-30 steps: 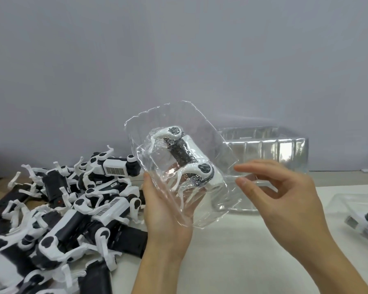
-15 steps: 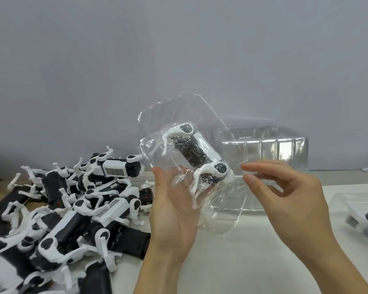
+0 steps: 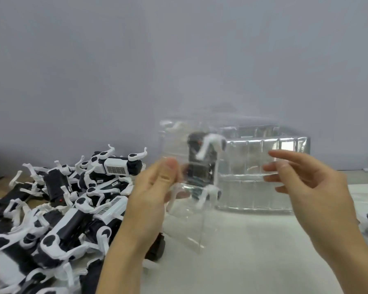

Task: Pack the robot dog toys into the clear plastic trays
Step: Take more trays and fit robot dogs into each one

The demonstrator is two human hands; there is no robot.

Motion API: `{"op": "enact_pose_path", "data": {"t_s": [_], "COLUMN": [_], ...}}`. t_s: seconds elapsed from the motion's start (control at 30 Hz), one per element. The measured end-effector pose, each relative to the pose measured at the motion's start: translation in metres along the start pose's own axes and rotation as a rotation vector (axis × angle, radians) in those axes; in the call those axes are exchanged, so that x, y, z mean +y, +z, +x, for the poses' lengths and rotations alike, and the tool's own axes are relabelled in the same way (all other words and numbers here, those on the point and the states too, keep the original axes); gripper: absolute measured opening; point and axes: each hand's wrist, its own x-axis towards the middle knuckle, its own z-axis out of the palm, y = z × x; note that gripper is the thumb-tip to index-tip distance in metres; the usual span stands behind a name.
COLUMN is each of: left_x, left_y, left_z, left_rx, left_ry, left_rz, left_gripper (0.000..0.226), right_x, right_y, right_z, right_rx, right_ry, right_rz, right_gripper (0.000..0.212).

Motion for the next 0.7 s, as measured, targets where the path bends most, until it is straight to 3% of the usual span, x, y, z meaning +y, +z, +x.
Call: {"op": "enact_pose_path", "data": {"t_s": [0.13,0.23,0.43,0.5,0.57,0.7], "left_x": [0.0,-0.005,-0.02,-0.025,-0.029,-0.05], "left_y": [0.006,0.012,0.048,0.057,0.054,0.034], "left_z": [-0.002,-0.002,-0.006,-0.008,-0.007,0.0], "left_rx": [-0.238,-0.33,-0.471,-0.544,-0.459,0.089], "left_ry": [-0.022,-0.129,-0.153,-0.19,-0.214,-0.065], "left_rz": [0.375,0.532,0.864,0.841,0.716,0.433], "left_gripper": [0.033,0.044,0.053,0.063,0.066,0.015], "right_x": [0.0,0.0,-0.004,-0.004,-0.003,0.005], "right_y": [-0.017,-0.025,-0.023,-0.017,-0.01,0.01], "right_z": [0.008,0.011,0.007,0.004,0.001,-0.009], "right_rx": [0.062,0.062,-0.12,-0.215,-0.292,-0.392], "right_ry": [-0.005,0.001,-0.03,-0.026,-0.009,-0.031], "right_rz": [-0.008,-0.012,-0.151,-0.241,-0.334,-0.538], "right_gripper": [0.025,0.029,0.024,0.021,0.021,0.015]}}
